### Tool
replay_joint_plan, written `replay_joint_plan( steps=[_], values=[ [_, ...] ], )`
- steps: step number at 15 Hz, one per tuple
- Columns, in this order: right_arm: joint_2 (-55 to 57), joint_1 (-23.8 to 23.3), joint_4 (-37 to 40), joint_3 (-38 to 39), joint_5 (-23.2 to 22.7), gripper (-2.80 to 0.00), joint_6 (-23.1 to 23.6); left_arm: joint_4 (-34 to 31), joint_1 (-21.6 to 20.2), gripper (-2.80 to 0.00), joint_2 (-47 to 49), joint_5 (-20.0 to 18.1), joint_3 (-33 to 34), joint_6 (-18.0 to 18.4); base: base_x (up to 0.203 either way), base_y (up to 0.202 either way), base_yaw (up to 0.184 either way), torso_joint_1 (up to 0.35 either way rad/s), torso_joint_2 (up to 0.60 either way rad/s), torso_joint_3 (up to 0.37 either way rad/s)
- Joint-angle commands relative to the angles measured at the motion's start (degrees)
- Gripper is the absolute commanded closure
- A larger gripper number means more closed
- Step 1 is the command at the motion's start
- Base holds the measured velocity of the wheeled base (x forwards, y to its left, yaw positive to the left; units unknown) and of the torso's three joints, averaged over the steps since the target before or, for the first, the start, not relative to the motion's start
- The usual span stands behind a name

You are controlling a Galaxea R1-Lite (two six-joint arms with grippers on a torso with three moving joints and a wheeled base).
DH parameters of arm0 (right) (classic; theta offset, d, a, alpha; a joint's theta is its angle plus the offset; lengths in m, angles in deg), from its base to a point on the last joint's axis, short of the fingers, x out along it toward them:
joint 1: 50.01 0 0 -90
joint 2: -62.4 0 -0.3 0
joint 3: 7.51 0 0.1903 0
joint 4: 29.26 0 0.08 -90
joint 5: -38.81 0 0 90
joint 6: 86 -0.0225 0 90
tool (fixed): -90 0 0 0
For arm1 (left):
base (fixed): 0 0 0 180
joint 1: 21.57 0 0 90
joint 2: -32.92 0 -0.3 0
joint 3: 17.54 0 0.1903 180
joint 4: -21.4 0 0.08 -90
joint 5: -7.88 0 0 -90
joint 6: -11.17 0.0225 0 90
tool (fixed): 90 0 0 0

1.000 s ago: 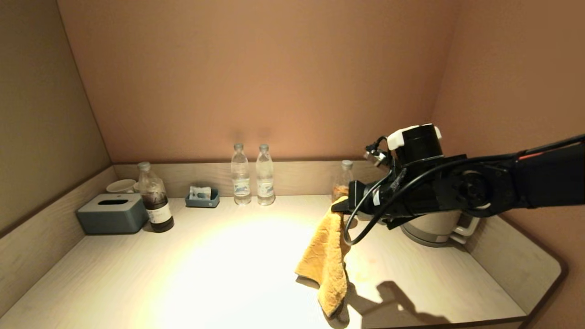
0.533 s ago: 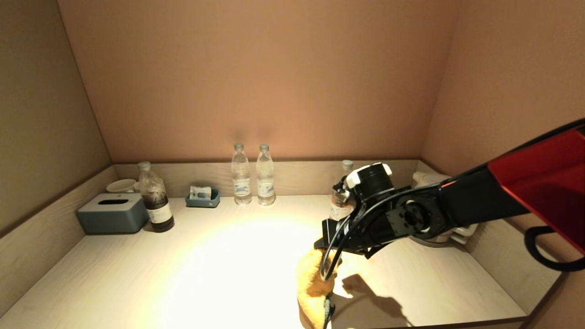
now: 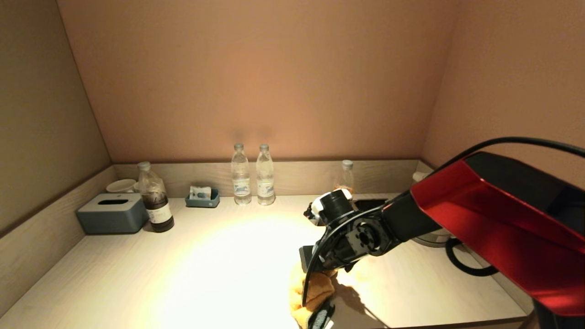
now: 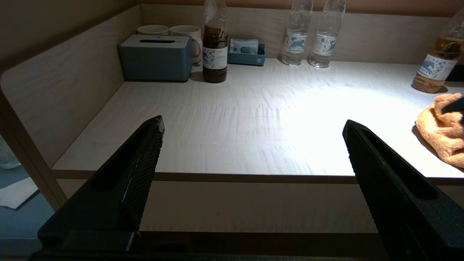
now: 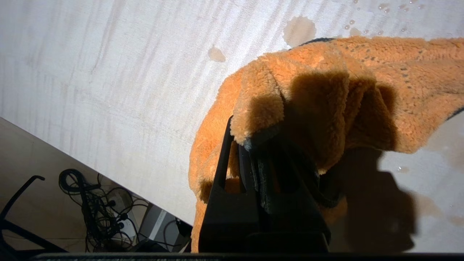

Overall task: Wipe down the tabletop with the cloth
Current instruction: Sweep the stains on the table

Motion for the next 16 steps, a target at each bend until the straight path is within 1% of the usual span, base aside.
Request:
replay_joint_plan(
  steps=[1, 3, 5, 7, 9, 13, 14, 16],
  values=[
    [5.40, 0.49, 0.11, -3.33, 2.42, 0.00, 0.05, 0.02, 0.00, -2.80, -0.02, 0.00, 0.00, -0.04, 0.000, 0.000, 0.000, 0.000, 0.00, 0.000],
    [6.99, 0.49, 0.28, -5.47, 2.47, 0.00, -0.09, 0.02, 0.00, -2.80, -0.02, 0.00, 0.00, -0.04, 0.000, 0.000, 0.000, 0.000, 0.00, 0.000],
    [7.44, 0.48, 0.29, -5.86, 2.47, 0.00, -0.10, 0.02, 0.00, -2.80, -0.02, 0.00, 0.00, -0.04, 0.000, 0.000, 0.000, 0.000, 0.00, 0.000],
    [9.58, -0.24, 0.42, -8.23, 2.47, 0.00, -0.30, 0.02, 0.00, -2.80, -0.02, 0.00, 0.00, -0.04, 0.000, 0.000, 0.000, 0.000, 0.00, 0.000],
    [10.72, -2.29, 0.48, -10.30, 2.60, 0.00, -0.98, 0.02, 0.00, -2.80, -0.02, 0.00, 0.00, -0.04, 0.000, 0.000, 0.000, 0.000, 0.00, 0.000],
    [10.77, -5.86, 0.74, -10.33, 3.88, 0.00, -1.71, 0.02, 0.00, -2.80, -0.02, 0.00, 0.00, -0.04, 0.000, 0.000, 0.000, 0.000, 0.00, 0.000],
    [10.44, -7.03, 0.97, -10.16, 3.94, 0.00, -2.32, 0.02, 0.00, -2.80, -0.02, 0.00, 0.00, -0.04, 0.000, 0.000, 0.000, 0.000, 0.00, 0.000],
    [9.03, -9.02, 4.89, -9.96, 4.09, 0.00, -5.33, 0.02, 0.00, -2.80, -0.02, 0.00, 0.00, -0.04, 0.000, 0.000, 0.000, 0.000, 0.00, 0.000]
  ],
)
